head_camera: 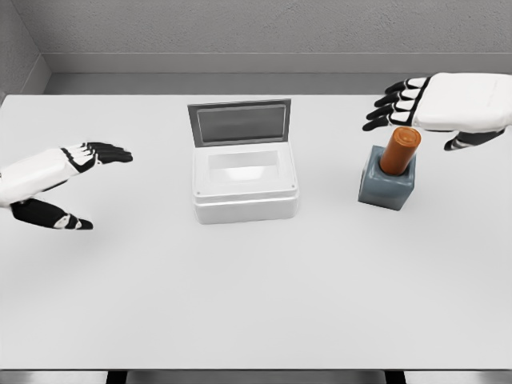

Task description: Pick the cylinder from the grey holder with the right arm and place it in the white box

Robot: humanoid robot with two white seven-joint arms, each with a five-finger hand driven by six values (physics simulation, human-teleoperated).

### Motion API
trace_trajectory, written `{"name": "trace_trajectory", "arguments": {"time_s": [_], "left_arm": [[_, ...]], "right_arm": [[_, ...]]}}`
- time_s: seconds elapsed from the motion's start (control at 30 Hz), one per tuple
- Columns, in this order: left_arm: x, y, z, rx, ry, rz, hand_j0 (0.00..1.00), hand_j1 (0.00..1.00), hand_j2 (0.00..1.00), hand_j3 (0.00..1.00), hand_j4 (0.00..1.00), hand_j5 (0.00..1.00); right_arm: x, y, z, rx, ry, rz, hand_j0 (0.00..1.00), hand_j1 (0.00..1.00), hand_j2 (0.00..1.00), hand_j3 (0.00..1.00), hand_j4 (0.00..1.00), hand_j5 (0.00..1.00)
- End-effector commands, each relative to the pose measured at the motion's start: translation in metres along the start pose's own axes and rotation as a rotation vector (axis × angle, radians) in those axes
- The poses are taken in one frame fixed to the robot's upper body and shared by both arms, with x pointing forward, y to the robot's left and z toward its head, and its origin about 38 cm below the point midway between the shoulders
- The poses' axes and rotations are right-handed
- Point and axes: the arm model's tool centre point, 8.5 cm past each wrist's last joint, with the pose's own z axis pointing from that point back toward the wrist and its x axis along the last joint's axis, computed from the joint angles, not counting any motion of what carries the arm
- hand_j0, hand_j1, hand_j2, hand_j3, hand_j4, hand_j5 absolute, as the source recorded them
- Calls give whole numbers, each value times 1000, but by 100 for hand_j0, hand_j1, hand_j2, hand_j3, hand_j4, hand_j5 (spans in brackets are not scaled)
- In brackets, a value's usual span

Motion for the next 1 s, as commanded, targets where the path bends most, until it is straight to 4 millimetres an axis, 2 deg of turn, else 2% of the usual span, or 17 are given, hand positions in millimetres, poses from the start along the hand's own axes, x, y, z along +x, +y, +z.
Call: {"name": "trace_trajectory", "arguments": {"time_s": [0.0, 0.03, 0.1, 0.17, 0.27, 0.43, 0.47, 0.63, 0.7, 0.77, 0.97], "left_arm": [[12, -5, -2, -45, -122, 227, 100, 100, 100, 100, 100, 100], [16, -7, -6, -55, -168, 271, 100, 100, 100, 100, 100, 100], [19, 1, -13, 35, -232, 378, 100, 100, 100, 100, 100, 100], [13, 5, -23, 66, -199, 495, 100, 100, 100, 100, 100, 100], [5, 11, -41, 95, -170, 567, 100, 100, 100, 100, 100, 100], [-20, 10, -60, 173, -164, 632, 100, 100, 100, 100, 100, 100], [-20, 7, -61, 165, -161, 637, 100, 100, 100, 100, 100, 100], [-49, 5, -58, 192, -86, 667, 100, 100, 100, 100, 100, 100], [-56, 5, -71, 192, -88, 682, 100, 100, 100, 100, 100, 100], [-60, 7, -79, 186, -85, 686, 100, 100, 100, 100, 100, 100], [-67, 4, -93, 191, -85, 708, 100, 100, 100, 100, 100, 100]], "right_arm": [[0, 1, -3, 0, -5, -8, 100, 100, 100, 100, 100, 100], [-1, 2, -6, 1, -7, -11, 100, 100, 100, 100, 100, 100], [-12, 10, -19, 19, 0, -36, 100, 100, 100, 100, 100, 100], [-16, 11, -28, 27, 3, -34, 100, 100, 100, 100, 100, 100], [-15, 21, -33, 68, 6, -20, 100, 100, 100, 100, 100, 100], [-16, 31, -35, 108, 18, -8, 100, 100, 100, 100, 100, 100], [-16, 32, -36, 111, 17, -8, 100, 100, 100, 100, 100, 100], [-23, 38, -51, 131, 27, -5, 99, 99, 99, 99, 99, 99], [-22, 38, -53, 132, 25, -2, 99, 99, 99, 99, 99, 99], [-28, 42, -61, 142, 38, -4, 99, 99, 99, 99, 99, 99], [-35, 47, -60, 162, 63, -5, 99, 99, 99, 99, 99, 99]]}}
